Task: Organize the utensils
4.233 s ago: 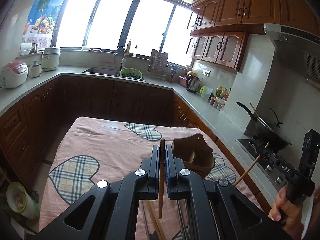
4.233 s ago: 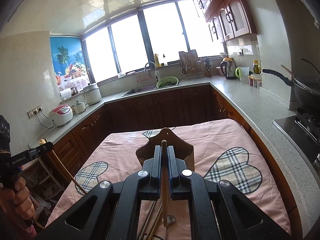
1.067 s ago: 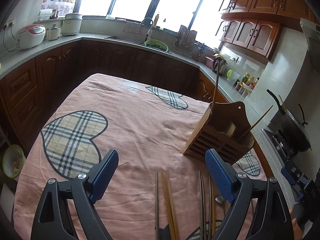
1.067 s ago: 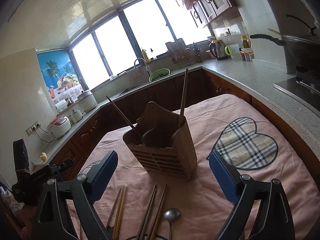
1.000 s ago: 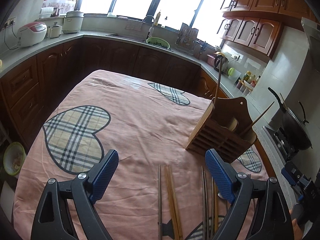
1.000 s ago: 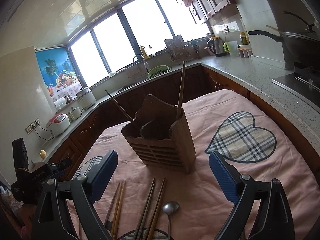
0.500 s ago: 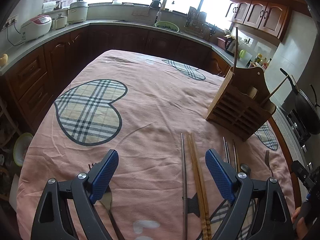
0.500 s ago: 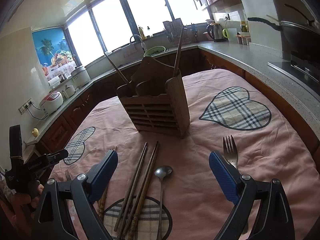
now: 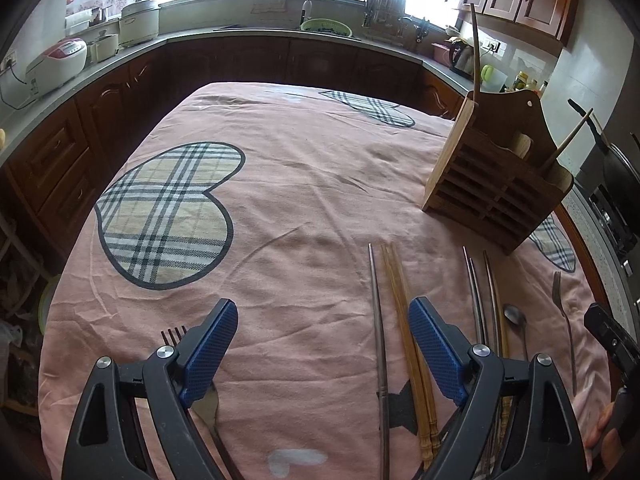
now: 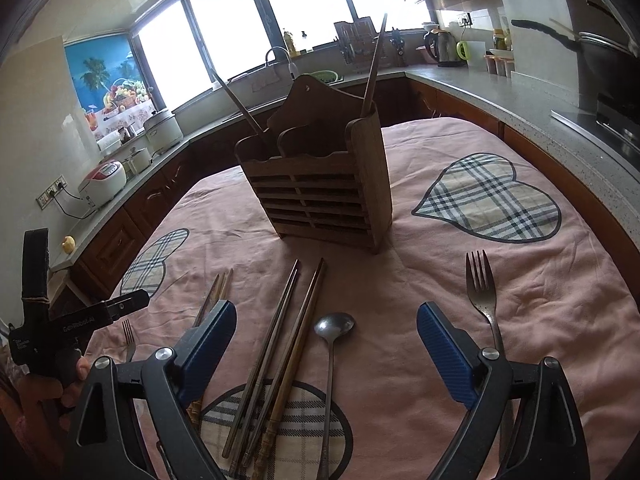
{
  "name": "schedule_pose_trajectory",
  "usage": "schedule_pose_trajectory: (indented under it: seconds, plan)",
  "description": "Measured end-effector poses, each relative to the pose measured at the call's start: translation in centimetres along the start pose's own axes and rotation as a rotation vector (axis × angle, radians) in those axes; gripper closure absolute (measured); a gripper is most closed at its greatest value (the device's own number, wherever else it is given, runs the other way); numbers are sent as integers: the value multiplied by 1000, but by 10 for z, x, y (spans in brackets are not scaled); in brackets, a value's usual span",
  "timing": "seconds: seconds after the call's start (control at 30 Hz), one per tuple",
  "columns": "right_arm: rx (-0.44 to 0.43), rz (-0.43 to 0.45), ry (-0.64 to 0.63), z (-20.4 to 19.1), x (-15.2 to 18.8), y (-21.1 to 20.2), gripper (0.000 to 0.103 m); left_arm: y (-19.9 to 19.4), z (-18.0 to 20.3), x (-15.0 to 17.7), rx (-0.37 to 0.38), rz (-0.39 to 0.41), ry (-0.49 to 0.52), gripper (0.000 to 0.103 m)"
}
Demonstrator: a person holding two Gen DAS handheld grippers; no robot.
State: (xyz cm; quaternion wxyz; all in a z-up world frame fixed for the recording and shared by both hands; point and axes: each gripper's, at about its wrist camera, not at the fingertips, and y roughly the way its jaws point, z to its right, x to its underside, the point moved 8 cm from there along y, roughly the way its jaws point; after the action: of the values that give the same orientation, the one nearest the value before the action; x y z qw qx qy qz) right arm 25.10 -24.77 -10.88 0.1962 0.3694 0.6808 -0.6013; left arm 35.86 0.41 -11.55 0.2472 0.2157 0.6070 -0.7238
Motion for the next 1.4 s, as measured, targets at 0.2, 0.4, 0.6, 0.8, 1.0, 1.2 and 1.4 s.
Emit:
schedule_pose_trajectory:
  seconds: [0.2,0.4,0.6,0.8,1.0,1.2,1.4]
  plan:
    - [-2,-56,-9,-2,1,24,45,25,8,-6,-10,-49,27,27]
    - [-7,-113,-8,0,1,51,65,50,15,-16,-19,-86,52,31]
    - [-14,-156,-6,1,-2,77,74,66,27,-21,0,-107,79,41]
    - [-23,-199,-21,0,-1,96,81,82,42,-26,30,-125,105,66]
    - [-23,-227,-18,4,3,105,86,89,61,-28,104,-141,146,77]
    - [-40,-247,-18,6,4,110,86,114,62,-24,59,-190,185,78]
    - [-53,-257,-12,8,0,112,86,116,63,-23,58,-186,191,78]
